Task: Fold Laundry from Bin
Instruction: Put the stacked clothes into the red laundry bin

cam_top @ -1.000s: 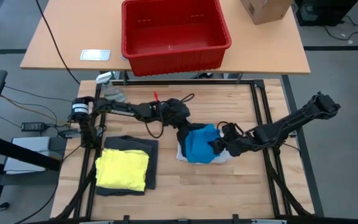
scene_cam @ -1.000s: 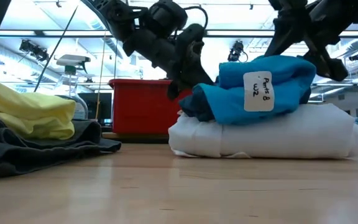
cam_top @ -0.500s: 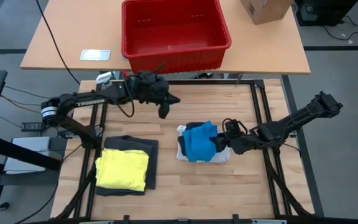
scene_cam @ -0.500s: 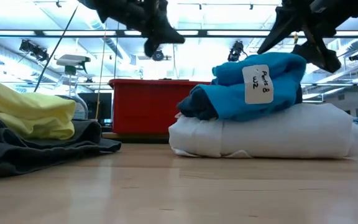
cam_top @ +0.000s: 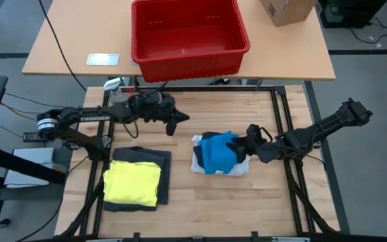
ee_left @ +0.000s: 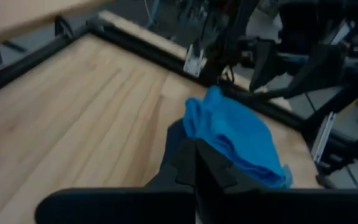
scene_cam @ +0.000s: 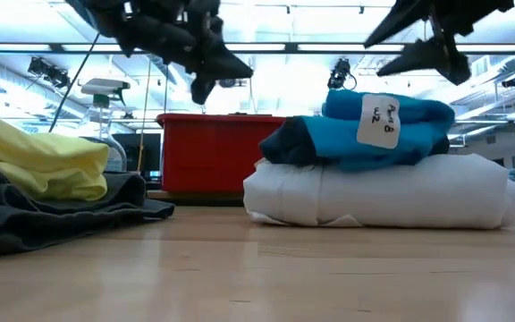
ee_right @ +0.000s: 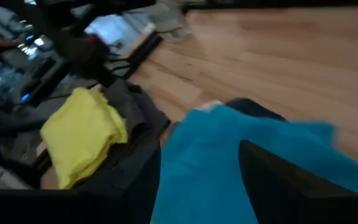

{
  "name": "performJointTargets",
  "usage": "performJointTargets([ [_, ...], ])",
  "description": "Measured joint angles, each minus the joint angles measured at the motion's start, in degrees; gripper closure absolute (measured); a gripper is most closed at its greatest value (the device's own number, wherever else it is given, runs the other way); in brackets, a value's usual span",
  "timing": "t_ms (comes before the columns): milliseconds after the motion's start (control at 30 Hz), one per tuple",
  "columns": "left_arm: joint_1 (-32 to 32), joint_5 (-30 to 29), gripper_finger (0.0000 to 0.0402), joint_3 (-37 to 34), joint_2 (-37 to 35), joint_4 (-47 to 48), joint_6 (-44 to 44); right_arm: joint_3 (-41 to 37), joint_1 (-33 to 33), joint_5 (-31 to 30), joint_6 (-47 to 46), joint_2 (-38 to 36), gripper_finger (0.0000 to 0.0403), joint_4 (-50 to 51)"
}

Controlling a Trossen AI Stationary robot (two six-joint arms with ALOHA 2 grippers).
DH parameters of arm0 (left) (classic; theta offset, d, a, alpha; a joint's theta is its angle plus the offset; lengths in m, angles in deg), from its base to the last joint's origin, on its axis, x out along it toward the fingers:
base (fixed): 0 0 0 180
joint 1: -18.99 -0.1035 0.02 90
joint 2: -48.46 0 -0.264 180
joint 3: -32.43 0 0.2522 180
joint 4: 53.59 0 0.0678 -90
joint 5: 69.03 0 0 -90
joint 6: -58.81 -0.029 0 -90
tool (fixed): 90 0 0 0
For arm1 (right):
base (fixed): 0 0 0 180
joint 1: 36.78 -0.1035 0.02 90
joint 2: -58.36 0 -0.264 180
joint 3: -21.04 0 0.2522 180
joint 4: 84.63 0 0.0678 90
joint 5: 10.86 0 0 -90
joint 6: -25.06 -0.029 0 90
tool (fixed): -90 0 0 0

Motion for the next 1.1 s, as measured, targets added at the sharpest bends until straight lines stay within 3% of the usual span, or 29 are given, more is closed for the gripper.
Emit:
performJointTargets([
  [267,-2.35,-1.20,0.0401,-5.91,-8.88,-1.76,0.99,0.02,0.95,0.97,25.40,0.20,0.0184,-11.18],
  [433,-3.65,-1.36,0.0401,-8.22,-13.64,-1.88,1.27,0.02,1.11,2.85,39.59,0.39,0.0184,-11.52],
  [733,-3.59,-1.40,0.0400,-8.26,-18.21,-1.66,0.79,0.00,3.18,14.57,41.45,3.89,0.0188,-10.10],
  [1100,-1.53,-1.16,0.0372,-8.26,-18.01,0.42,2.24,0.04,4.35,13.97,48.40,5.24,0.0198,-15.10],
])
